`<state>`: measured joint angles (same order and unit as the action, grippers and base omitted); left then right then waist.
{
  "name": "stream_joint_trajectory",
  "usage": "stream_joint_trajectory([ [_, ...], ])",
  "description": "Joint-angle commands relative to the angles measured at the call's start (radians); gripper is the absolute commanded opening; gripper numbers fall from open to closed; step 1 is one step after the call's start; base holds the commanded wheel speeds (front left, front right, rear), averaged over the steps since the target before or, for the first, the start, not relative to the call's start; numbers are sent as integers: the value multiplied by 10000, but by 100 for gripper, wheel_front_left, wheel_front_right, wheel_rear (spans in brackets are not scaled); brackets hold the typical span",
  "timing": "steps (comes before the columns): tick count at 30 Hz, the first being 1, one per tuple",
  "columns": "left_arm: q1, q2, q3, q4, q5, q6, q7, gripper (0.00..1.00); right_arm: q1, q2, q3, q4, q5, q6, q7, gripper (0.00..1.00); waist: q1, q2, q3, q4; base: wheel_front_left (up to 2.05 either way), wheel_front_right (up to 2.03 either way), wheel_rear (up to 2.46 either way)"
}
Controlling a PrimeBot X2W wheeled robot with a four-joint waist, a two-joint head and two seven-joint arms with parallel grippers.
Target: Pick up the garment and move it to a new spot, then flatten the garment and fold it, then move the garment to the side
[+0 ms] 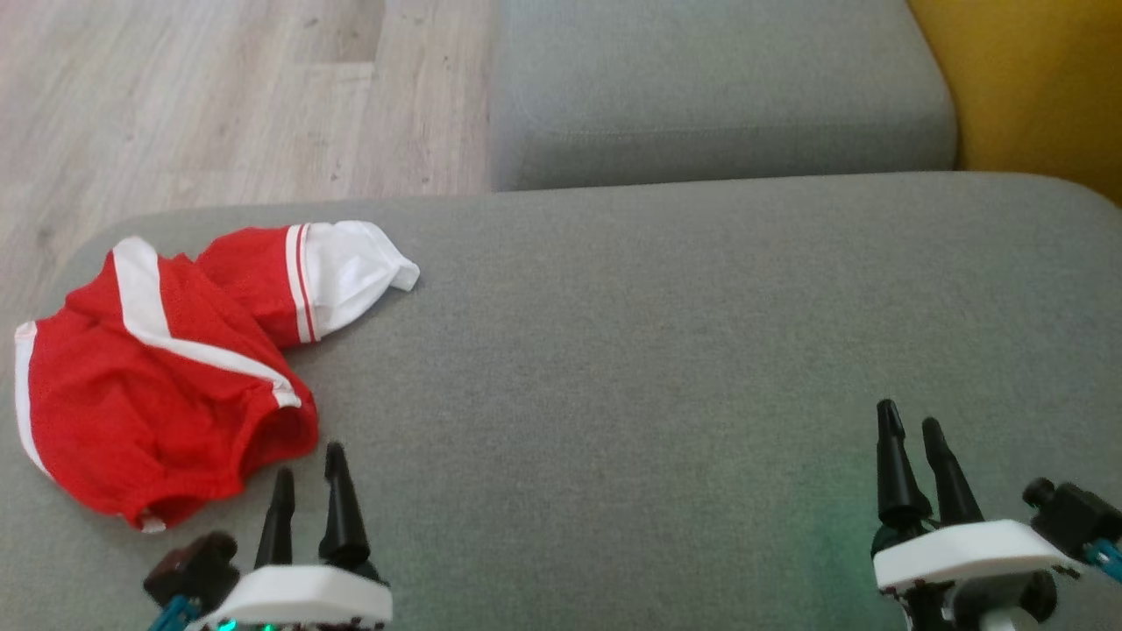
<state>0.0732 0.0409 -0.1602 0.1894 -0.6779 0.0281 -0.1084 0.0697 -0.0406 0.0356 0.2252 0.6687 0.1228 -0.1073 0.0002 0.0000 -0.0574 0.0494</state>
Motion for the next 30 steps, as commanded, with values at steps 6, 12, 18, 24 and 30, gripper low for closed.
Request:
stream_joint_trajectory([
  [6, -685, 67, -40, -499, 873, 304, -289, 100, -593, -74, 264, -507, -1034, 52, -309, 100, -2, 0, 14, 11, 0, 0, 0],
  [12, -674, 71, -218, -608, 1677, 478, -467, 100, -617, -77, 428, -629, -1894, 56, -485, 100, -2, 0, 56, -52, 0, 0, 0],
  [18, -698, 75, -413, -771, 2564, 613, -645, 100, -585, -80, 649, -726, -2661, 60, -662, 100, -2, 0, 73, -109, 0, 0, 0],
  [24, -688, 78, -572, -911, 3421, 741, -823, 100, -548, -84, 823, -768, -3439, 64, -839, 100, -2, 0, 47, -125, 0, 0, 0],
  [30, -645, 82, -735, -893, 4279, 870, -1001, 100, -499, -87, 748, -755, -4358, 68, -1016, 100, -2, 0, -2, -85, 0, 0, 0],
])
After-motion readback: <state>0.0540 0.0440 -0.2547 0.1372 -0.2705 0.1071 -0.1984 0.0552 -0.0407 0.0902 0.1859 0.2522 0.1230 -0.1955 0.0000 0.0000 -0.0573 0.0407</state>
